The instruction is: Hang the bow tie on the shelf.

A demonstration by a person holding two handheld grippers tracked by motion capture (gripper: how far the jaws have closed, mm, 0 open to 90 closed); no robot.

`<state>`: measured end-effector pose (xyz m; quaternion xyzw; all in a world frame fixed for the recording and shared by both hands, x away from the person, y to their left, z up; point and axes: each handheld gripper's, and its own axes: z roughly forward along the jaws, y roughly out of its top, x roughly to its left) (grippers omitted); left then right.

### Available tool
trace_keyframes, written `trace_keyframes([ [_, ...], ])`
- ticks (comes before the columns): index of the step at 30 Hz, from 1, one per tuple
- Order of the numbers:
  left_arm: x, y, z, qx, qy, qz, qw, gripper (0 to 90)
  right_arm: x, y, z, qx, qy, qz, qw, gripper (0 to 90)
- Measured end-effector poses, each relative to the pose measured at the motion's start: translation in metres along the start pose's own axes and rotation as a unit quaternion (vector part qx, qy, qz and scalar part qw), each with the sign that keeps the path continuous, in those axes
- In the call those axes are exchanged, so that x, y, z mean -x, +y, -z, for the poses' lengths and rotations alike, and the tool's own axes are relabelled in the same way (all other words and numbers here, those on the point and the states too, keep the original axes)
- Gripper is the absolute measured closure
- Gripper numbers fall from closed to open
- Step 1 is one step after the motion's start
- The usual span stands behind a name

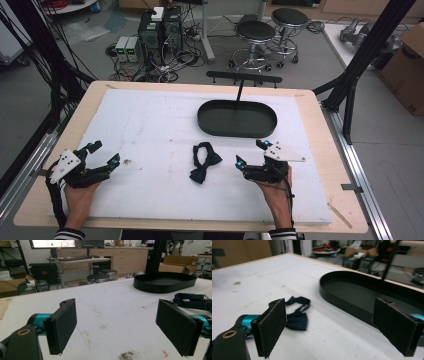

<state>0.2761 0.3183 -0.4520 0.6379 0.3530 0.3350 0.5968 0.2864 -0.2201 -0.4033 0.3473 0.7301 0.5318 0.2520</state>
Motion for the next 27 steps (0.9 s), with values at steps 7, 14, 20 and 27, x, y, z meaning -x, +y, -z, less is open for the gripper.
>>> trace_keyframes([
  [7,0.0,0.0,0.0,0.0,-0.001,0.001,1.0,17.6,-0.012,0.011,-0.018,-0.04,0.034,0.025,0.9983,11.5],
  [14,0.0,0.0,0.0,0.0,0.0,0.001,1.0,17.6,-0.026,0.023,-0.036,-0.07,0.065,0.043,0.9945,15.4],
  [20,0.0,0.0,0.0,0.0,0.0,0.001,1.0,17.6,-0.033,0.027,-0.046,-0.093,0.086,0.057,0.9903,16.7],
  [27,0.0,0.0,0.0,0.001,0.0,0.001,1.0,17.6,-0.044,0.031,-0.061,-0.14,0.121,0.07,0.9803,23.5],
])
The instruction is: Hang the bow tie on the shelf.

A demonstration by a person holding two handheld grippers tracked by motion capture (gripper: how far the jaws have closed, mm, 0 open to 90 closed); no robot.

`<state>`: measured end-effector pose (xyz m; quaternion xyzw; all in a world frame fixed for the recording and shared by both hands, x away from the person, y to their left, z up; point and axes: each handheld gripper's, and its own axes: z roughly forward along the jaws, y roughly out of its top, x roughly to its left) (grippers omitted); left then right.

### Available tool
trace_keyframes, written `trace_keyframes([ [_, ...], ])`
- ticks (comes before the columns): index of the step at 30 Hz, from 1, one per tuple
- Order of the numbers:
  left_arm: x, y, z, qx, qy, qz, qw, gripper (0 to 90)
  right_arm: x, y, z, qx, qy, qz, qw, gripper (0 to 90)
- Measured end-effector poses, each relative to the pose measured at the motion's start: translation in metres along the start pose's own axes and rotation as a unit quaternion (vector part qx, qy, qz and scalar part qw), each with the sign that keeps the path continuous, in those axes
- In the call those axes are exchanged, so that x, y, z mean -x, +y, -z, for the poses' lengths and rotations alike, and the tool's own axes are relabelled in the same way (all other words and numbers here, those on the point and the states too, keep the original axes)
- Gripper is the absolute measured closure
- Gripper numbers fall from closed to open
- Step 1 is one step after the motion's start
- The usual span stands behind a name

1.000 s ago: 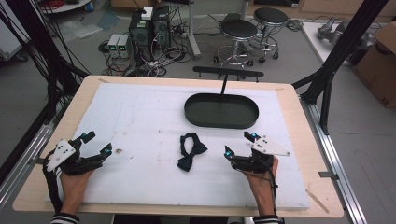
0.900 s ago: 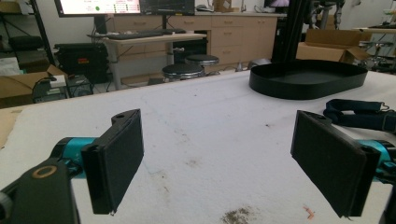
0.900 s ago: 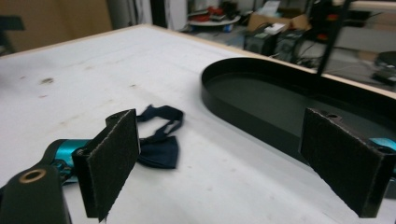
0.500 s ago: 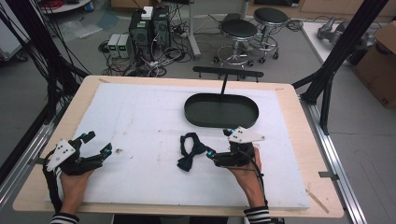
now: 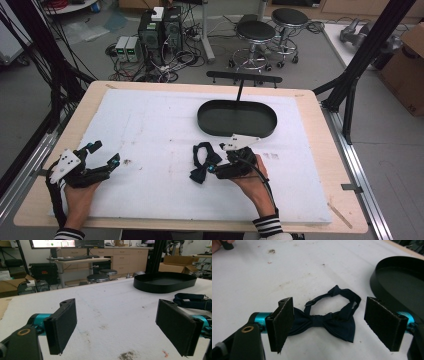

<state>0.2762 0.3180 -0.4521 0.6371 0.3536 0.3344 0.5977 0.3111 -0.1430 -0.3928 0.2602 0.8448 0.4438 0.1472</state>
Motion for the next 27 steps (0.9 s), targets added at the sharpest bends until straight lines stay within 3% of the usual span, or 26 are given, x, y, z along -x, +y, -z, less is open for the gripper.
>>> trace_keyframes([
  [5,0.0,0.0,0.0,-0.001,0.0,-0.002,1.0,17.6,-0.004,0.005,-0.008,-0.02,-0.004,-0.001,0.9998,28.5],
  [11,0.0,0.0,0.0,-0.001,-0.001,-0.002,1.0,17.6,0.002,0.005,-0.015,-0.036,-0.023,-0.028,0.9987,31.5],
  [14,0.0,0.0,0.0,0.0,0.0,-0.002,1.0,17.7,0.004,0.004,-0.018,-0.041,-0.021,-0.035,0.9983,33.4],
  [27,0.001,0.0,0.0,-0.001,0.0,-0.003,1.0,17.7,0.014,0.005,-0.038,-0.072,-0.049,-0.08,0.9929,35.2],
])
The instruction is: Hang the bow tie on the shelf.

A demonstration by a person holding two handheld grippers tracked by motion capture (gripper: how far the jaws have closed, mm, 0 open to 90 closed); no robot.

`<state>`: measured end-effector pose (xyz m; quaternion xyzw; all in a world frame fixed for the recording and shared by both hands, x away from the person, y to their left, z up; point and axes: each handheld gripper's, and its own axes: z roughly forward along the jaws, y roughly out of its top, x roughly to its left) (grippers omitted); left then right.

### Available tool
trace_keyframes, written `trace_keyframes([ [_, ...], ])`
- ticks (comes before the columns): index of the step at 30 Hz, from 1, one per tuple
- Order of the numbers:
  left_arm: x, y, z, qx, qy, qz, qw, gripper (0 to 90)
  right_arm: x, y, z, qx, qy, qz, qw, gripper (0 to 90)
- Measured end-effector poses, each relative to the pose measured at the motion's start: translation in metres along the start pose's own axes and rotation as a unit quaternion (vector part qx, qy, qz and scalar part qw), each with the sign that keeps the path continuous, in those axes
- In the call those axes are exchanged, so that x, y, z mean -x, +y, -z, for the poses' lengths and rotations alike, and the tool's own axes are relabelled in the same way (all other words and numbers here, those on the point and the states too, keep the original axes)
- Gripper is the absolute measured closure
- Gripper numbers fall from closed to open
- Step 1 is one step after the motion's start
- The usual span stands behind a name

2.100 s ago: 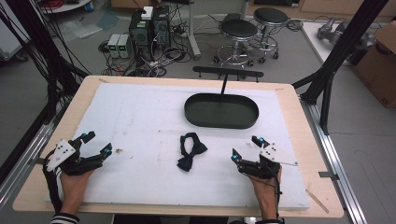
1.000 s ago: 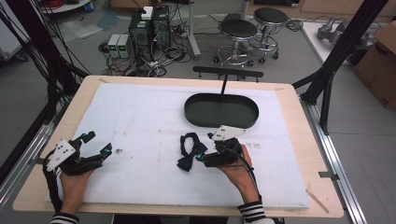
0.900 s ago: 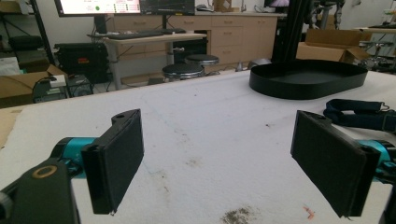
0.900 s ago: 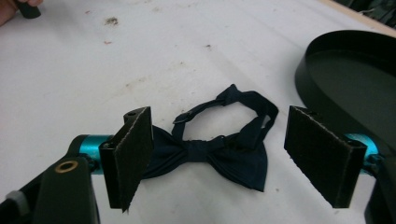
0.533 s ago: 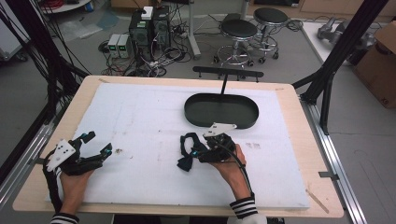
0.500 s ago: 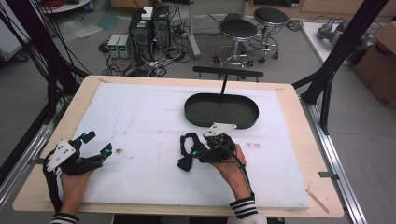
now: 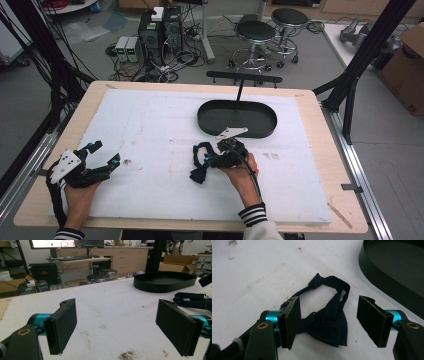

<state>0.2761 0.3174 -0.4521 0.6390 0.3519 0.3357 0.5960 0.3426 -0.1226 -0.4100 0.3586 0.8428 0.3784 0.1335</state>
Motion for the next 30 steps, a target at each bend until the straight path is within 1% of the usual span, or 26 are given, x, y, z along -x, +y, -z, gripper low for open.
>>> trace_keyframes([
  [5,0.0,0.0,0.0,0.0,0.0,0.001,1.0,17.7,0.004,0.006,-0.011,-0.022,-0.003,-0.017,0.9996,36.9],
  [9,0.0,0.0,0.0,0.0,0.0,0.001,1.0,17.7,0.004,0.011,-0.02,-0.041,-0.003,-0.03,0.9987,41.2],
  [10,0.0,0.0,0.0,0.0,0.0,0.001,1.0,17.7,0.005,0.012,-0.022,-0.046,-0.004,-0.03,0.9985,42.1],
  [13,0.0,0.0,0.0,0.0,-0.001,0.001,1.0,17.7,0.006,0.014,-0.027,-0.065,-0.005,-0.042,0.997,48.2],
  [17,0.0,0.0,0.0,0.0,0.0,0.003,1.0,17.7,0.006,0.013,-0.033,-0.09,-0.002,-0.05,0.9947,49.9],
  [19,0.0,0.0,0.0,0.0,0.0,0.003,1.0,17.8,0.006,0.013,-0.034,-0.091,-0.002,-0.058,0.9942,50.5],
  [25,0.0,0.0,0.0,0.0,0.0,0.001,1.0,17.9,0.01,0.011,-0.037,-0.103,-0.004,-0.07,0.9921,49.2],
  [26,0.0,0.0,0.0,0.0,0.0,0.002,1.0,17.9,0.01,0.011,-0.037,-0.104,-0.005,-0.076,0.9917,50.6],
  [30,0.0,0.0,0.0,0.0,0.0,0.001,1.0,18.0,0.009,0.012,-0.037,-0.107,-0.007,-0.068,0.9919,59.3],
])
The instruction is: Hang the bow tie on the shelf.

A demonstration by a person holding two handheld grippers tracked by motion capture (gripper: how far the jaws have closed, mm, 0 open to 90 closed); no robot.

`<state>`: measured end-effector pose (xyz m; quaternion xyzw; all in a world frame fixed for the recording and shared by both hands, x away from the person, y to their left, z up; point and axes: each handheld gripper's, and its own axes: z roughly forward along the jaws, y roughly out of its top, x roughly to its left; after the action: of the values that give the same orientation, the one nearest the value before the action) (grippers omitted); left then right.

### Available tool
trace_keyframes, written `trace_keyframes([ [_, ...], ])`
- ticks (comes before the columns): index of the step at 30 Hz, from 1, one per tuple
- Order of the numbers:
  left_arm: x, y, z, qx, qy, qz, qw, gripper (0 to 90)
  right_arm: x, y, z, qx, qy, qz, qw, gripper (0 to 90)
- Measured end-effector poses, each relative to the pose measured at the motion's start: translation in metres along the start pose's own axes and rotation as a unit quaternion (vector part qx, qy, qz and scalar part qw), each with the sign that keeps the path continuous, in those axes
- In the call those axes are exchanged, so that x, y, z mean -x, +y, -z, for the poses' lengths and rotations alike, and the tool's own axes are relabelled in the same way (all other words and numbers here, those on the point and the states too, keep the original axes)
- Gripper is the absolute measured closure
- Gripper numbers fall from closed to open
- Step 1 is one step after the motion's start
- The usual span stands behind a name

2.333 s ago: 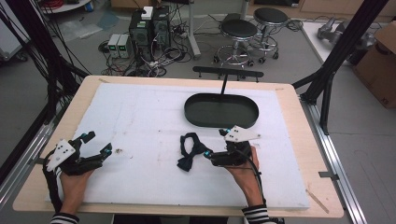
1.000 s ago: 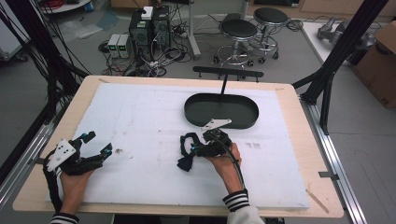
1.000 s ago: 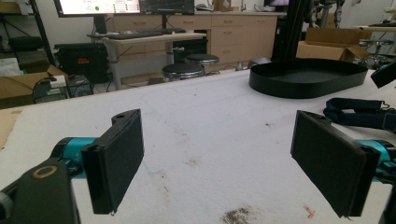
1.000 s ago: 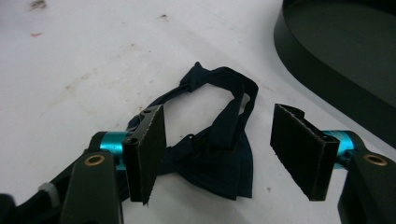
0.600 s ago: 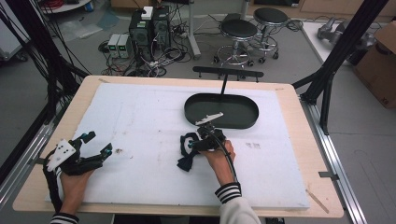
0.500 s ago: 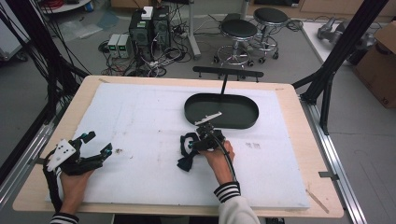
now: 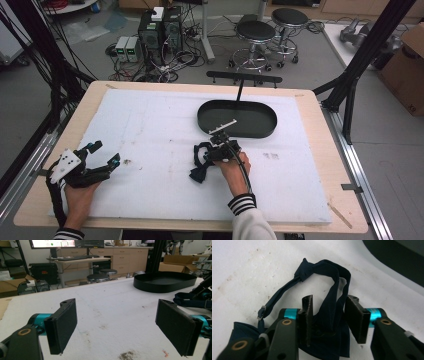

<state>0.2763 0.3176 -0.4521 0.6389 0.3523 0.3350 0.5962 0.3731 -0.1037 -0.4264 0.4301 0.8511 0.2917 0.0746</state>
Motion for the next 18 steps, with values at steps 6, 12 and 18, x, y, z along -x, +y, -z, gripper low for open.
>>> trace_keyframes([
  [6,0.0,0.0,0.0,0.0,0.0,-0.001,1.0,18.0,-0.005,0.001,0.001,-0.002,-0.008,0.014,0.9999,73.8],
  [12,0.0,0.0,0.0,0.0,0.0,-0.001,1.0,17.9,-0.005,0.001,0.004,0.004,0.001,0.004,1.0,81.7],
  [18,0.0,0.0,0.0,-0.001,0.0,-0.002,1.0,18.0,-0.005,0.001,0.012,0.028,0.004,0.004,0.9996,84.4],
])
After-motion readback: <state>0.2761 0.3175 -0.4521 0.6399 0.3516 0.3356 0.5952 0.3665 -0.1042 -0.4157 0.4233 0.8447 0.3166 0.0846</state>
